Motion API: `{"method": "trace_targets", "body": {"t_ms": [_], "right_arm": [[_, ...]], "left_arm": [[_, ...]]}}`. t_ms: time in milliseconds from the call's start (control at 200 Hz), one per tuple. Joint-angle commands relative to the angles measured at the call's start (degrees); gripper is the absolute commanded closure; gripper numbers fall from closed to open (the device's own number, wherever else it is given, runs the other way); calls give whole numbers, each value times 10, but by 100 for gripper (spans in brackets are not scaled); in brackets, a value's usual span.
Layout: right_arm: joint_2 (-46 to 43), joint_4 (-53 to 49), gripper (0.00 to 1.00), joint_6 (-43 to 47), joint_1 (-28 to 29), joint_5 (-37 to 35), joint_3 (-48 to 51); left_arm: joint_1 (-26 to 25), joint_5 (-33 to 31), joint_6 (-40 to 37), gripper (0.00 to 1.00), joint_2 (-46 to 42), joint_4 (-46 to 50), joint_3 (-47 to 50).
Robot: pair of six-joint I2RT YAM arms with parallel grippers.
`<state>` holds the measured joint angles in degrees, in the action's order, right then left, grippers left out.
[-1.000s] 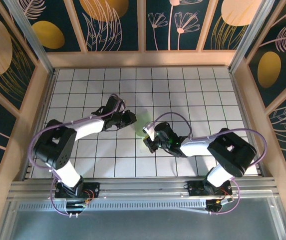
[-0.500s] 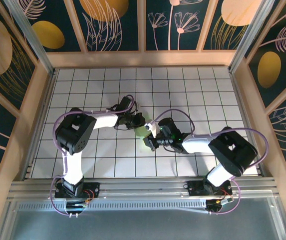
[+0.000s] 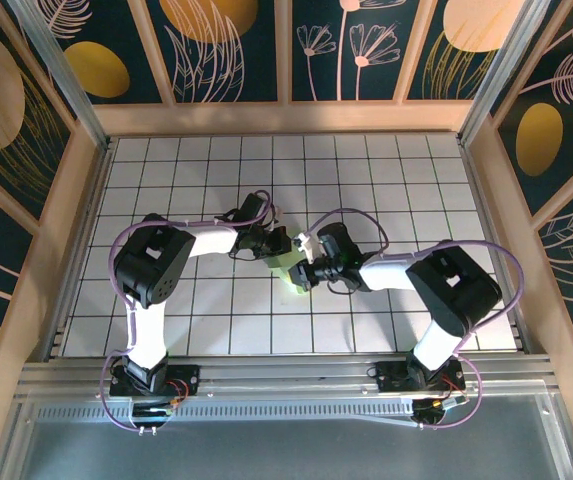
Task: Fold a paper plane with a square sheet of paper (fold left side to right side)
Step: Third fold the triangle at the center of the table.
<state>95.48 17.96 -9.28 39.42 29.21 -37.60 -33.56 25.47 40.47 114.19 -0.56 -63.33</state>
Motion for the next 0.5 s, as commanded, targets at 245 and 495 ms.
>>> {"method": "trace_targets", "body": {"t_ms": [245, 495], "right_arm": [[9, -27, 100, -26, -25, -17, -16], [6, -27, 100, -34, -38, -46, -17]], "left_arm": [[-9, -20, -11, 99, 22, 39, -1], [-9, -22, -9, 99, 23, 42, -3]]}}
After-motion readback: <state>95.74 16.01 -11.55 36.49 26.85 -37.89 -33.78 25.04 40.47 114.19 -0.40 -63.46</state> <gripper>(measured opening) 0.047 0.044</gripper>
